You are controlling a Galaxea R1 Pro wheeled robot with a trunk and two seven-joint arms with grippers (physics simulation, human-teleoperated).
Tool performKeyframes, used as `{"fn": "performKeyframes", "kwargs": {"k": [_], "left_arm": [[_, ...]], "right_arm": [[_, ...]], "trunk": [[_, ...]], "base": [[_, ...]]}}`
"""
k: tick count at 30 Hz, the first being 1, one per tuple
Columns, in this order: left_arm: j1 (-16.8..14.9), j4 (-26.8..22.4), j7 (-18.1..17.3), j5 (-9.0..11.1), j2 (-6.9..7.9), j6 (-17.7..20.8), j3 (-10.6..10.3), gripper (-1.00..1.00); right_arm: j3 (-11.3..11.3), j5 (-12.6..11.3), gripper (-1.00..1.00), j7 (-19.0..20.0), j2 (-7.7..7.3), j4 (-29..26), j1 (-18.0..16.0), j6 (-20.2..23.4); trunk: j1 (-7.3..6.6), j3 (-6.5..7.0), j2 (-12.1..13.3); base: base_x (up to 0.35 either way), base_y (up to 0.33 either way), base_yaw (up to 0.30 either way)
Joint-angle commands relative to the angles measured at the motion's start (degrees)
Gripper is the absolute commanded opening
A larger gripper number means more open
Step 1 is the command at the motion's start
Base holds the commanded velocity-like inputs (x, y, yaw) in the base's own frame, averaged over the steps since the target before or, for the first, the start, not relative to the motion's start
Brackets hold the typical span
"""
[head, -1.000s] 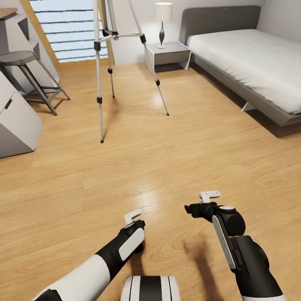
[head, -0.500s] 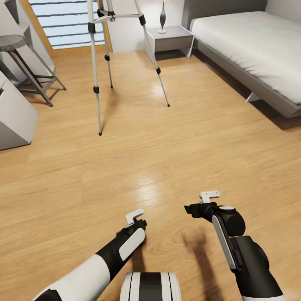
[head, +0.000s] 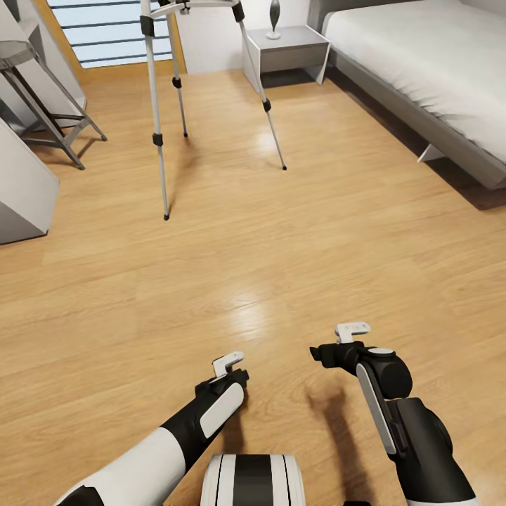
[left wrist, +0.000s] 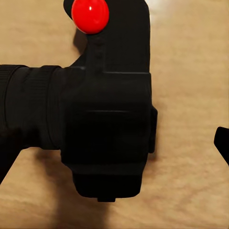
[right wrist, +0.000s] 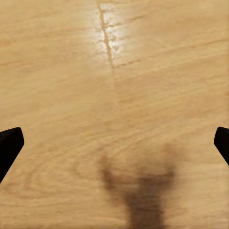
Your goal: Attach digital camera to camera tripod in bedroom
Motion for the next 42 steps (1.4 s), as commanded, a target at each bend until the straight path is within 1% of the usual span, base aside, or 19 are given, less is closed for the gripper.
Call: {"fn": "performKeyframes", "kwargs": {"k": [1, 6, 15, 31, 39, 42], "left_arm": [[-0.04, -0.04, 0.37, -0.02, 0.0, 0.3, -0.09, 1.0], [-0.04, -0.04, 0.51, -0.03, 0.0, 0.31, -0.11, 1.0], [-0.04, -0.04, 0.82, -0.02, 0.0, 0.35, -0.09, 1.0], [-0.04, -0.04, 0.85, -0.03, 0.0, 0.33, -0.07, 1.0], [-0.04, -0.04, 0.85, -0.05, 0.0, 0.36, -0.1, 1.0], [-0.04, -0.04, 0.85, -0.04, 0.0, 0.37, -0.1, 1.0]], "right_arm": [[0.05, 0.03, 1.0, 0.15, -0.04, -0.05, -0.01, 0.25], [0.08, 0.03, 1.0, 0.15, -0.04, -0.05, 0.02, 0.25], [0.09, 0.06, 1.0, 0.15, -0.04, -0.05, 0.05, 0.25], [0.1, 0.06, 1.0, 0.15, -0.04, -0.05, 0.05, 0.25], [0.03, 0.06, 1.0, 0.15, -0.04, -0.05, 0.05, 0.25], [0.02, 0.06, 1.0, 0.15, -0.04, -0.05, 0.05, 0.25]], "trunk": [[-0.01, -0.03, -0.02], [-0.01, -0.03, -0.02], [0.22, -2.03, -0.14], [0.22, -2.03, -0.14], [0.43, -3.8, -0.24], [0.43, -3.8, -0.24]], "base": [[0.0, 0.0, 0.0], [0.0, 0.0, 0.0], [0.0, 0.0, 0.0], [0.0, 0.0, 0.0], [0.0, 0.0, 0.0], [0.0, 0.0, 0.0]]}}
